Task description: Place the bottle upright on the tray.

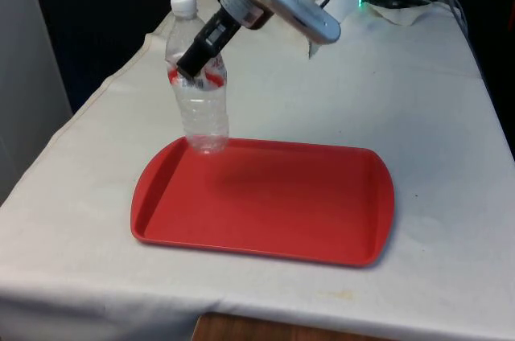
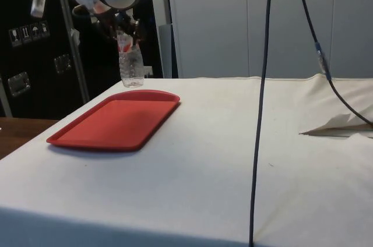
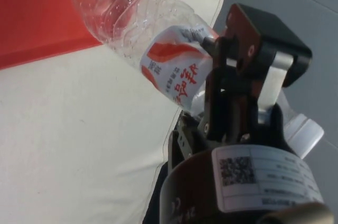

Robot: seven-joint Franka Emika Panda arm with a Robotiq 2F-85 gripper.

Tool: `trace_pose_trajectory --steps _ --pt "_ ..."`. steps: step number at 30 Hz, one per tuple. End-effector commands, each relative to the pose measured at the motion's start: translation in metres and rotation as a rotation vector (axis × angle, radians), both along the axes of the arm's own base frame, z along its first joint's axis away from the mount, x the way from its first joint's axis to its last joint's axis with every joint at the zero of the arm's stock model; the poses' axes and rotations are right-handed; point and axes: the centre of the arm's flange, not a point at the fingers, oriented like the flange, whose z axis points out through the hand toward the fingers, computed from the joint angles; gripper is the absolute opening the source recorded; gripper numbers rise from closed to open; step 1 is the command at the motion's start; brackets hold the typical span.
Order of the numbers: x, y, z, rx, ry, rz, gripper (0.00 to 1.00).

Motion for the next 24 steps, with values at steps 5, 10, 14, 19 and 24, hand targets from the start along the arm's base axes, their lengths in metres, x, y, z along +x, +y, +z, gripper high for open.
trace_pose_trajectory --steps 5,10,14,19,24 --pt "0.004 0.003 -0.012 -0.005 -0.011 -0.009 0.0" --pt "0.008 0.008 -0.024 -0.016 -0.016 -0.017 0.0" --pt "0.01 0.011 -0.031 -0.027 -0.016 -0.021 0.0" --pt "0.013 0.014 -0.037 -0.041 -0.019 -0.024 0.0" --pt "0.016 0.021 -0.045 -0.061 -0.021 -0.024 0.0"
